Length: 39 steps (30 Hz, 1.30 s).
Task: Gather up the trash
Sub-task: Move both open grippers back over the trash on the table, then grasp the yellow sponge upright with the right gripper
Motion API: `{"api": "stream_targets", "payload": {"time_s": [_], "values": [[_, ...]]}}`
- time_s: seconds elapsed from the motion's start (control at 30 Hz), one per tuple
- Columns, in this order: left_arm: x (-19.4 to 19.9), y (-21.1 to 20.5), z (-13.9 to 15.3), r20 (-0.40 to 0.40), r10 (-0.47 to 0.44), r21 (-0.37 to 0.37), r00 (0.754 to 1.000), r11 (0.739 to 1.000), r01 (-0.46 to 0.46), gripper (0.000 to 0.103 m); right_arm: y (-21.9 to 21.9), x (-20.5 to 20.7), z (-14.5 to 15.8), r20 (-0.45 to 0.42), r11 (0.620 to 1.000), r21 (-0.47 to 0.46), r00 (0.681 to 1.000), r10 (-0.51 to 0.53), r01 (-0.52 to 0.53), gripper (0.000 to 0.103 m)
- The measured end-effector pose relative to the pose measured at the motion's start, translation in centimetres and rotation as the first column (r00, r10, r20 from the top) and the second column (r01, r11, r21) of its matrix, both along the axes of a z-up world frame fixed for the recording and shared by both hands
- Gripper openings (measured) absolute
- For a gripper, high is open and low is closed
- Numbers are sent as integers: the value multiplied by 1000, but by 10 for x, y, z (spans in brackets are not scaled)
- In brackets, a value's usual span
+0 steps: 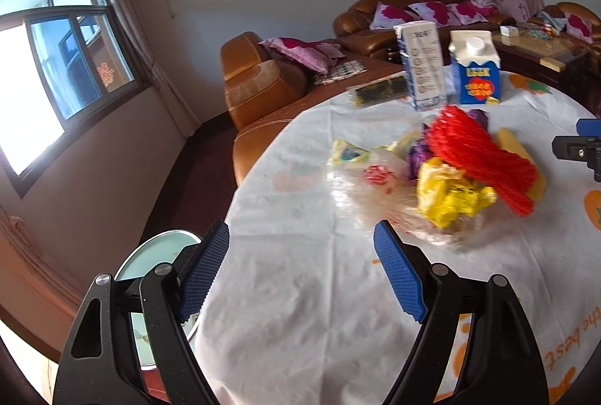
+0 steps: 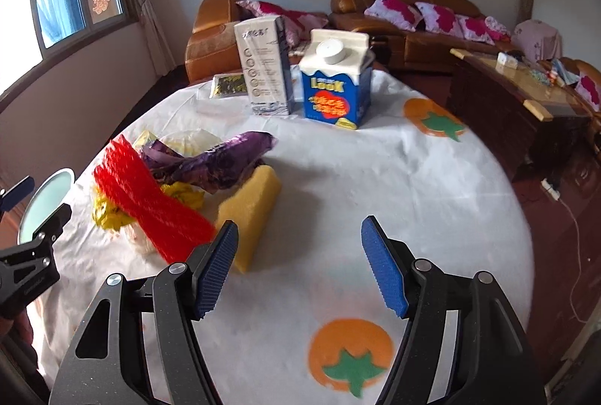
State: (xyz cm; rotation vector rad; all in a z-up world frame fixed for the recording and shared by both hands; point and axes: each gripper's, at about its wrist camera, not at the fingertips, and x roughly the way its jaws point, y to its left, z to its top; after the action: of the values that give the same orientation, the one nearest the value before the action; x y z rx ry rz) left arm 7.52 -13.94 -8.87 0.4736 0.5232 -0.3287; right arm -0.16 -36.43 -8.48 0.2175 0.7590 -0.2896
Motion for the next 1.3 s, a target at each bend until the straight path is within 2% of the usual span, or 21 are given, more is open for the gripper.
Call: {"api": "stream_targets", "payload": {"time_s": [0.07,0.13,0.17,0.23,0.3,0.4,0.47,0.67,0.73,0.83,1.03,1.17,1.3], "values": [[6,6,0,1,20,-3,1000,1000,-20,78,3,16,-4,-27,1000,13,1000,16,-16,67],[12,13,0,-12,33,-19,999,999,-33,78,5,28,-12,-68,999,36,997,38,-35,62],[14,15,1,-17,36,-24,999,999,-36,78,6,34,-18,-93,998,54,994,50,-45,56],[15,17,1,-27,35,-34,999,999,-36,78,7,39,-28,-107,991,113,991,85,-72,53],[13,18,1,-39,24,-49,999,998,-26,78,9,38,-34,-93,974,193,985,142,-122,25],[8,15,3,-41,3,-59,999,998,-6,79,16,27,-29,-69,976,170,986,151,-137,20],[3,10,4,-36,-14,-60,999,998,12,79,14,19,-25,-53,978,166,989,138,-128,19],[-11,-7,9,-32,-72,-68,997,995,69,80,0,-17,-11,-31,996,63,997,67,-65,18],[-15,-14,10,-27,-89,-68,996,994,87,85,-7,-28,-11,-36,998,39,998,47,-45,18],[-21,-28,7,-31,-127,-60,991,990,125,85,-15,-40,-15,-43,999,36,999,33,-31,18],[-25,-51,-3,-49,-173,-39,984,984,172,85,-9,-44,-21,-43,999,30,998,42,-40,19],[-16,-60,-11,-76,-168,-36,983,985,166,85,3,-42,-20,-40,997,29,997,69,-67,19],[-19,-57,-7,-86,-178,-67,980,983,172,85,11,-41,-21,-44,997,17,996,78,-78,19]]}}
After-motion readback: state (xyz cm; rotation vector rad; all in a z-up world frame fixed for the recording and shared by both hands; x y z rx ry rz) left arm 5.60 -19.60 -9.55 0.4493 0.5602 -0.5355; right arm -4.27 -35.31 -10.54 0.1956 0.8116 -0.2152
